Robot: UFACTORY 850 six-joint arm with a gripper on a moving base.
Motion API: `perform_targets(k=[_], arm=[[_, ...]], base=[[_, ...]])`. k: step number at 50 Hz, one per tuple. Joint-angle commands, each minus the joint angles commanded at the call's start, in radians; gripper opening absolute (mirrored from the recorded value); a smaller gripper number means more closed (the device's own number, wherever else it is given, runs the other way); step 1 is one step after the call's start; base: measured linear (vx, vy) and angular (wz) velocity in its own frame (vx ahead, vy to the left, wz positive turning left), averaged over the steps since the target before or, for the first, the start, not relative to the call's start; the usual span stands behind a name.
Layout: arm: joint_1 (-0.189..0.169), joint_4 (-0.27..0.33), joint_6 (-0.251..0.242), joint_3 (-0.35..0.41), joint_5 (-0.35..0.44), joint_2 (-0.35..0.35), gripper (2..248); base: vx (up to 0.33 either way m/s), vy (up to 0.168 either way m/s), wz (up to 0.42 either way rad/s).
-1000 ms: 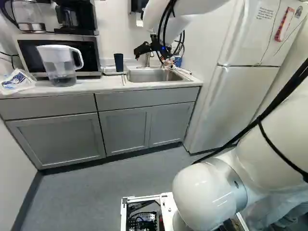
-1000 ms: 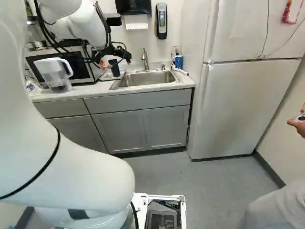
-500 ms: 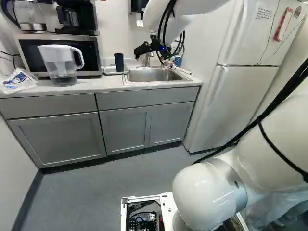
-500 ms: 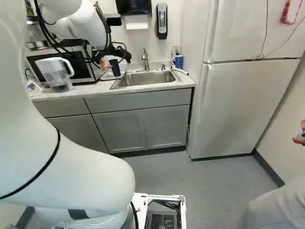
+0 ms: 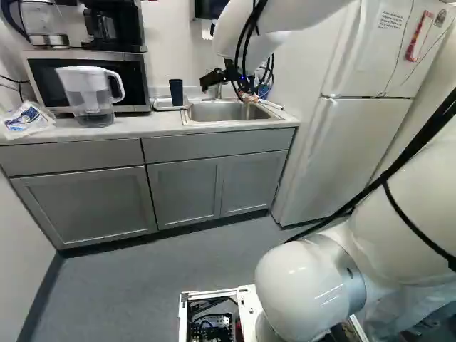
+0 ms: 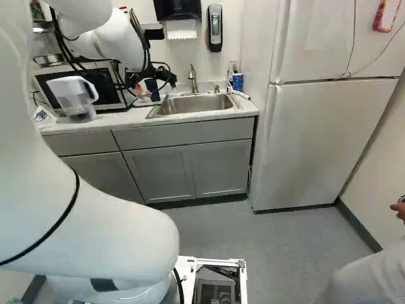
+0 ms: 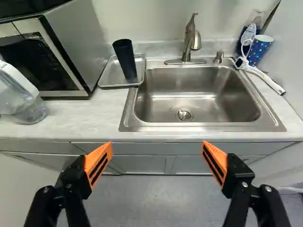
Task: Rinse the cup and place it in the tray
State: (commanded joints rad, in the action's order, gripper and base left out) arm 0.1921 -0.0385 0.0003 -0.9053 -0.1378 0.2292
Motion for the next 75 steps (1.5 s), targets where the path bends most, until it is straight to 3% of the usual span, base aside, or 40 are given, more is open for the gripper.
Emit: perform_targets(k=[35, 75], arm=[[-0.041, 0.008, 0.0, 0.173, 0.213, 0.011, 247], [-0.115, 0.023, 0.0, 0.491, 0.607, 0.03, 247]], base=[[0.0, 0.0, 0.0], [0.0, 0.0, 0.0]])
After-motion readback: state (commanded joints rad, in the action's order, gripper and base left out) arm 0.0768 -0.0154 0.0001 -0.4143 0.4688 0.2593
